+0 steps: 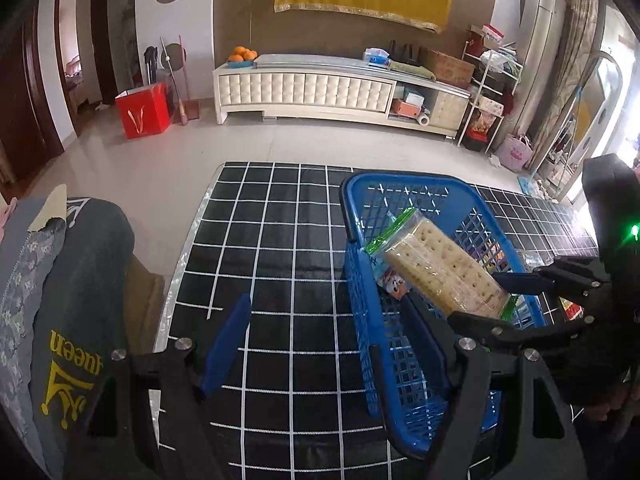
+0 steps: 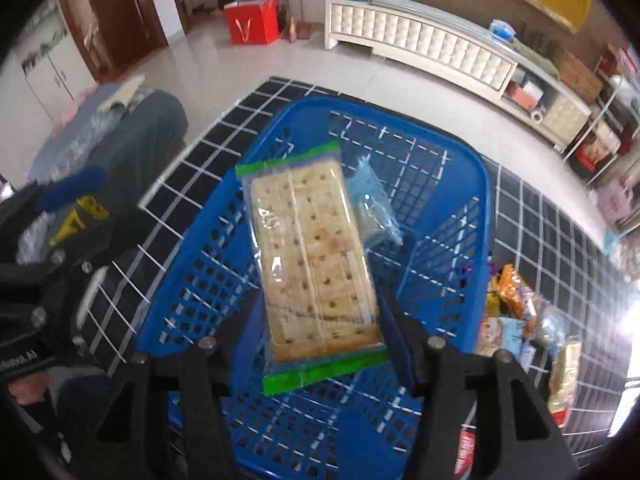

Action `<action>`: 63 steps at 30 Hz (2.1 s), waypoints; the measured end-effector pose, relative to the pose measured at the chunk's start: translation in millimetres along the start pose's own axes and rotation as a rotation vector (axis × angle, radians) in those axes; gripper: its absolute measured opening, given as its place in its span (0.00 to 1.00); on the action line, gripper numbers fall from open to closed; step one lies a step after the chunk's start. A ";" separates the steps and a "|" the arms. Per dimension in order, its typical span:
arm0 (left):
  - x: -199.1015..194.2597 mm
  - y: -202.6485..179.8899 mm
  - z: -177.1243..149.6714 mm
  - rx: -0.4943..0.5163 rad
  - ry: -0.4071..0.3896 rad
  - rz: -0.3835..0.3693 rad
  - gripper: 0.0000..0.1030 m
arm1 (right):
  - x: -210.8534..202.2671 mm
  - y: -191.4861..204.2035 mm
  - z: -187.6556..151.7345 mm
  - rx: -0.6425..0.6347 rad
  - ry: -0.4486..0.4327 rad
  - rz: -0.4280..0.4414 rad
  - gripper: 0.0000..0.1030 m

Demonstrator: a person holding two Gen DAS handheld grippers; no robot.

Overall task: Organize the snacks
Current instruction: 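Lower the green-edged cracker pack into the blue basket and open the right tool, then move both tools back over the remaining snacks on the mat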

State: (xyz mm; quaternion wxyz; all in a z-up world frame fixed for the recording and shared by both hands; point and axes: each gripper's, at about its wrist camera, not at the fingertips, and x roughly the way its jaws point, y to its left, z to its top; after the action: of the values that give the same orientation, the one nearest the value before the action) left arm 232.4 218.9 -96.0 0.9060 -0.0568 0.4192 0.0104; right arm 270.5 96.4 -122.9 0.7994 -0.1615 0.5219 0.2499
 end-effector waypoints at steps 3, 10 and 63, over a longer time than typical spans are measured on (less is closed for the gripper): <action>-3.2 -4.9 -2.8 0.008 0.002 0.010 0.73 | -9.1 -0.6 -4.3 -0.014 -0.011 -0.018 0.79; -30.7 -24.4 -6.8 0.030 -0.014 0.017 0.73 | -50.3 -18.0 -15.9 0.046 -0.088 0.003 0.83; 63.4 -310.8 1.7 0.145 0.322 -0.116 0.84 | -89.0 -298.4 -185.3 0.516 -0.089 0.072 0.83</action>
State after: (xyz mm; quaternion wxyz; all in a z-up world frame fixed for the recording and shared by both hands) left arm 295.5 -91.4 -113.9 0.8281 -0.0165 0.5544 -0.0815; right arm 270.9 -265.9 -116.9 0.8269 0.0775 0.5382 0.1435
